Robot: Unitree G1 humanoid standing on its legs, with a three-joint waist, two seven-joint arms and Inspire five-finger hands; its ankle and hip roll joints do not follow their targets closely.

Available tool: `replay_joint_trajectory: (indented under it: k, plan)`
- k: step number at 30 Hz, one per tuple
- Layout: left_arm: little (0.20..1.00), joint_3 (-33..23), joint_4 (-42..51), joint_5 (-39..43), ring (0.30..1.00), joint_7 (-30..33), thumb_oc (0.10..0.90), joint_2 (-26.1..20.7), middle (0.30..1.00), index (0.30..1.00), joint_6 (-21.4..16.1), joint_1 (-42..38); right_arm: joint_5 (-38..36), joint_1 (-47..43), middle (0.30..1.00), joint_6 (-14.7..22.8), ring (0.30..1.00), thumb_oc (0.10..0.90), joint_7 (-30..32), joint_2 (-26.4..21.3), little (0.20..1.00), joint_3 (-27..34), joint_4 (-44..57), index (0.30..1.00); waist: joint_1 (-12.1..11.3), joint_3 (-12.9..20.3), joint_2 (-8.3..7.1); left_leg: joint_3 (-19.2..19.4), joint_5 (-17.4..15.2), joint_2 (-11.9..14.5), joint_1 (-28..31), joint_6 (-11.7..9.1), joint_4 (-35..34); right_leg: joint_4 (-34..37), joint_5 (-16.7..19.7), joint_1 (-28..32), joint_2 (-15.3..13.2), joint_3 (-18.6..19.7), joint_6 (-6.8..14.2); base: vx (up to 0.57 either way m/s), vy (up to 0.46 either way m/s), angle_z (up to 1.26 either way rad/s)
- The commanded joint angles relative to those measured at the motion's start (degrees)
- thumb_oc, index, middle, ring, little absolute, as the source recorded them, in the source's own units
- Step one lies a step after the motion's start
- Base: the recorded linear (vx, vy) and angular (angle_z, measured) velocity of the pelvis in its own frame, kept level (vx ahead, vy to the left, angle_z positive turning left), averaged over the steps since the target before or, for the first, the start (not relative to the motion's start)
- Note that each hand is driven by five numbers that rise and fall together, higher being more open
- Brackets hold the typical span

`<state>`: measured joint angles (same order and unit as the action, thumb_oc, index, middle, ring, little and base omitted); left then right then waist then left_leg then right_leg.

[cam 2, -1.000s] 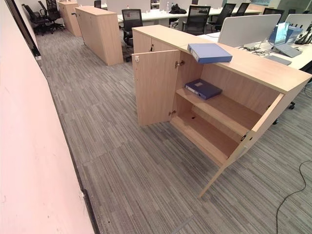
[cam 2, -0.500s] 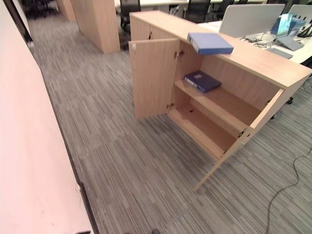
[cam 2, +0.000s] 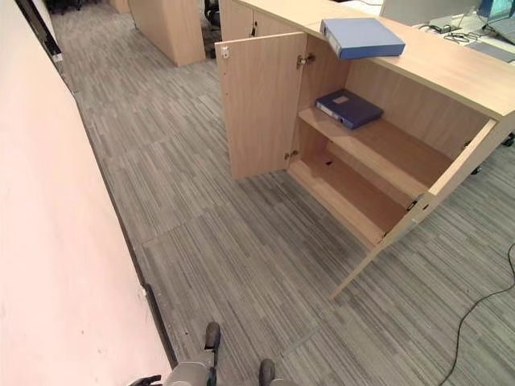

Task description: Put the empty folder in the office cabinet

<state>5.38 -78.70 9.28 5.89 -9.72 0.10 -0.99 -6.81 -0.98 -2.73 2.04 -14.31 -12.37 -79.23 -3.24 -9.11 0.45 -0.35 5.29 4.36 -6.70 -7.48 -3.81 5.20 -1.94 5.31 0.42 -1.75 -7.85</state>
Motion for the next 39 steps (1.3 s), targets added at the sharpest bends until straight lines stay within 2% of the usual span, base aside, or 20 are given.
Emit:
replay_joint_trajectory:
  k: [1, 2, 4, 6, 7, 8, 9, 12, 14, 16, 18, 22, 25, 29, 31, 32, 33, 35, 36, 39]
  plan:
    - [0.9, -0.27, 0.12, -0.65, 0.9, 2.52, 0.8, -3.34, 0.9, 0.9, -1.04, 1.5, 1.92, 0.56, 0.9, 0.61, 0.9, 0.8, -0.14, -1.51, 0.9, -0.99, -1.18, 0.9, -0.4, 5.11, -1.57, -0.78, 5.25, -3.94, -5.0, 6.02, -1.19, -4.4, -8.41, 8.88, -1.7, 0.18, 10.41, 0.42, 0.346, -0.41]
    - [0.9, -0.95, 0.12, -0.11, 0.9, 2.63, 0.8, -3.7, 0.9, 0.9, -1.15, 1.47, 1.42, 0.6, 0.9, 0.64, 0.9, 0.8, -0.51, -1.15, 0.9, -0.67, -1.15, 0.9, -0.53, 6.15, -1.77, -0.48, 4.05, -5.2, -3.53, 7.15, -1.18, -6.6, -8.35, 8.27, -3.49, 0.5, 11.82, 0.42, 0.356, -0.47]
    - [0.9, -1.64, 0.54, 0.79, 0.9, 2.68, 0.8, -4.11, 0.9, 0.9, -1.28, 1.39, 0.93, 0.72, 0.9, 0.65, 0.9, 0.8, -0.78, -1.06, 0.9, -0.26, -0.76, 0.9, -0.76, 6.92, -1.96, 0.05, 2.16, -6.81, -1.44, 8.63, -1.18, -11.44, -7.55, 6.72, -5.49, 0.88, 13.35, 0.32, 0.306, -0.54]
    - [0.9, -2.31, 1.32, 1.65, 0.9, 2.78, 0.8, -4.58, 0.9, 0.9, -1.29, 1.04, 0.65, 0.43, 0.9, 0.64, 0.9, 0.8, -0.89, -1.07, 0.9, 0.12, 0.16, 0.9, -0.72, 6.93, -1.77, 0.64, 0.16, -8.45, 0.91, 10.15, -1.19, -19.95, -4.65, 3.27, -7.66, 0.88, 14.83, 0.17, 0.227, -0.32]
    - [0.9, -2.31, 1.32, 1.65, 0.9, 2.78, 0.8, -4.59, 0.9, 0.9, -1.29, 1.04, 0.65, 0.43, 0.9, 0.64, 0.9, 0.8, -0.89, -1.07, 0.9, 0.12, 0.16, 0.9, -0.73, 6.93, -1.77, 0.65, 0.16, -8.45, 0.9, 10.15, -1.19, -19.96, -4.66, 3.26, -7.66, 0.89, 14.83, 0.18, 0.304, -0.24]
    - [0.9, -3.02, 1.93, 2.85, 0.9, 2.86, 0.8, -4.79, 0.9, 0.9, -1.25, 0.69, 0.33, -0.12, 0.9, 0.52, 0.9, 0.8, -0.87, -1.27, 0.9, 0.17, 1.21, 0.9, -0.57, 6.29, -1.62, 0.96, -1.67, -10.3, 3.3, 11.76, -1.19, -29.6, 1.39, -0.18, -10.43, -0.33, 15.01, 0.16, 0.283, -0.17]
    - [0.9, -3.31, 2.29, 3.64, 0.9, 2.9, 0.8, -4.93, 0.9, 0.9, -1.32, 0.48, 0.1, -0.51, 0.9, 0.52, 0.9, 0.8, -0.82, -1.22, 0.9, -0.09, 1.75, 0.9, -0.3, 5.75, -1.39, 0.74, -2.62, -10.83, 4.8, 12.23, -1.19, -33.47, 3.4, -1.82, -11.19, -1.36, 14.33, 0.22, 0.353, -0.2]
    - [0.9, -3.9, 2.42, 4.9, 0.9, 2.65, 0.8, -5.13, 0.9, 0.9, -1.36, 0.33, 0.12, -0.65, 0.9, 0.53, 0.9, 0.8, -0.76, -0.89, 0.9, -0.5, 3.06, 0.9, -0.07, 4.97, -1.22, 1.0, -4.76, -11.36, 7.65, 12.84, -1.19, -38.26, 5.3, -4.36, -14.04, -6.46, 13.56, 0.16, 0.158, 0.1]
    - [0.9, -3.55, 2.55, 4.93, 0.9, 2.64, 0.8, -5.1, 0.9, 0.9, -1.56, -0.1, 0.0, -0.95, 0.9, 0.73, 0.9, 0.8, -0.8, -0.87, 0.9, -1.05, 3.74, 0.9, 0.3, 4.11, -0.28, 0.81, -5.66, -10.29, 8.86, 12.58, -1.19, -35.97, 2.6, -7.2, -13.8, -10.65, 12.29, 0.18, 0.05, 0.1]
    - [0.9, -3.17, 2.42, 4.69, 0.9, 2.46, 0.8, -4.91, 0.9, 0.9, -1.45, -0.09, -0.21, -1.28, 0.9, 0.82, 0.9, 0.8, -0.77, -0.97, 0.9, -1.1, 4.46, 0.9, 0.82, 3.02, 0.21, 0.5, -6.79, -9.69, 10.4, 12.12, -1.19, -32.37, 0.22, -9.4, -13.48, -12.9, 12.81, 0.16, -0.027, -0.03]
    - [0.9, -2.87, 2.0, 3.96, 0.9, 2.51, 0.8, -4.73, 0.9, 0.9, -1.3, 0.06, -0.52, -1.35, 0.9, 0.89, 0.9, 0.8, -0.62, -1.01, 0.9, -1.04, 4.83, 0.9, 1.51, 1.55, 0.63, 0.78, -7.26, -8.86, 11.99, 11.76, -1.19, -24.76, 1.87, -10.68, -12.49, -15.25, 13.01, 0.11, -0.081, -0.17]
    - [0.9, -3.39, 1.02, 2.46, 0.9, 2.91, 0.8, -4.51, 0.9, 0.9, -1.19, 0.45, -2.0, -1.67, 0.9, 0.86, 0.9, 0.8, -0.2, -0.83, 0.9, 0.05, 5.12, 0.9, 3.41, -0.53, -0.93, 0.1, -9.74, -9.02, 16.05, 10.51, -1.19, -6.95, 9.25, -14.62, -9.4, -10.96, 16.33, 0.26, -0.125, -0.04]
    - [0.9, -4.85, -0.06, 2.13, 0.9, 2.89, 0.8, -4.64, 0.9, 0.9, -1.14, 1.1, -2.47, -1.4, 0.9, 0.77, 0.9, 0.8, -0.46, -0.85, 0.9, 0.81, 4.6, 0.9, 3.85, -0.59, -1.68, -0.29, -11.98, -8.97, 18.65, 9.71, -1.19, -0.46, 12.29, -16.44, -8.73, -10.27, 18.05, 0.31, -0.134, 0.01]
    - [0.9, -6.5, -1.53, 1.95, 0.9, 2.91, 0.8, -4.72, 0.9, 0.9, -0.97, 2.29, -1.88, 0.02, 0.9, 0.53, 0.9, 0.8, -0.83, -0.62, 0.9, 0.8, 3.06, 0.9, 3.89, 1.16, -2.43, -0.93, -15.33, -8.37, 22.04, 9.16, -1.19, -0.21, 13.6, -14.2, -9.28, -12.88, 17.57, 0.37, -0.193, 0.17]
    - [0.9, -6.99, -1.9, 2.52, 0.9, 2.73, 0.8, -4.25, 0.9, 0.9, -0.83, 2.9, -1.91, 0.44, 0.9, 0.52, 0.9, 0.8, -0.9, -0.82, 0.9, 1.09, 2.13, 0.9, 4.37, 1.9, -1.67, -1.26, -16.35, -6.37, 23.65, 8.72, -1.19, -3.4, 12.43, -14.29, -8.69, -13.45, 16.76, 0.44, -0.259, 0.51]
    - [0.9, -6.88, -2.09, 3.76, 0.9, 2.64, 0.8, -3.91, 0.9, 0.9, -0.94, 2.77, -2.4, 0.41, 0.9, 0.49, 0.9, 0.8, -0.8, -0.94, 0.9, 1.42, 1.43, 0.9, 4.86, 2.56, -1.03, -1.35, -16.41, -4.19, 24.34, 7.78, -1.19, -5.81, 10.61, -14.95, -7.73, -13.0, 15.75, 0.35, -0.217, 0.54]
    - [0.9, -6.88, -2.09, 3.77, 0.9, 2.64, 0.8, -3.9, 0.9, 0.9, -0.94, 2.77, -2.4, 0.41, 0.9, 0.49, 0.9, 0.8, -0.8, -0.95, 0.9, 1.42, 1.43, 0.9, 4.87, 2.59, -0.98, -1.36, -16.45, -4.13, 24.32, 7.75, -1.19, -5.9, 10.53, -14.99, -7.69, -13.03, 15.73, 0.36, -0.24, 0.37]
    - [0.9, -5.74, -1.21, 5.6, 0.9, 2.84, 0.8, -3.71, 0.9, 0.9, -1.38, 1.07, -3.58, -0.17, 0.9, 0.56, 0.9, 0.8, -0.26, -1.35, 0.9, 1.71, 0.81, 0.9, 5.86, 3.25, -0.74, -0.73, -14.91, -0.75, 23.23, 5.8, 1.32, -8.32, 7.21, -15.15, -5.84, -12.51, 13.78, 0.31, -0.247, 0.11]
    - [0.9, -5.74, -1.21, 5.61, 0.9, 2.84, 0.8, -3.71, 0.9, 0.9, -1.38, 1.07, -3.58, -0.17, 0.9, 0.56, 0.9, 0.8, -0.26, -1.35, 0.9, 1.71, 0.81, 0.9, 5.88, 3.29, -0.74, -0.76, -14.93, -0.74, 23.17, 5.79, 1.36, -8.34, 7.19, -15.2, -5.84, -12.53, 13.77, 0.27, -0.239, 0.12]
    - [0.9, -3.58, 1.14, 6.52, 0.9, 3.24, 0.8, -3.31, 0.9, 0.9, -2.17, -0.84, -3.48, -0.44, 0.9, 0.8, 0.9, 0.8, 0.31, -1.75, 0.9, 0.33, 0.76, 0.9, 6.19, 3.86, -1.03, -0.81, -12.65, 1.43, 22.05, 4.38, 2.99, -8.17, 5.19, -14.64, -4.01, -12.91, 12.39, 0.2, -0.211, 0.05]
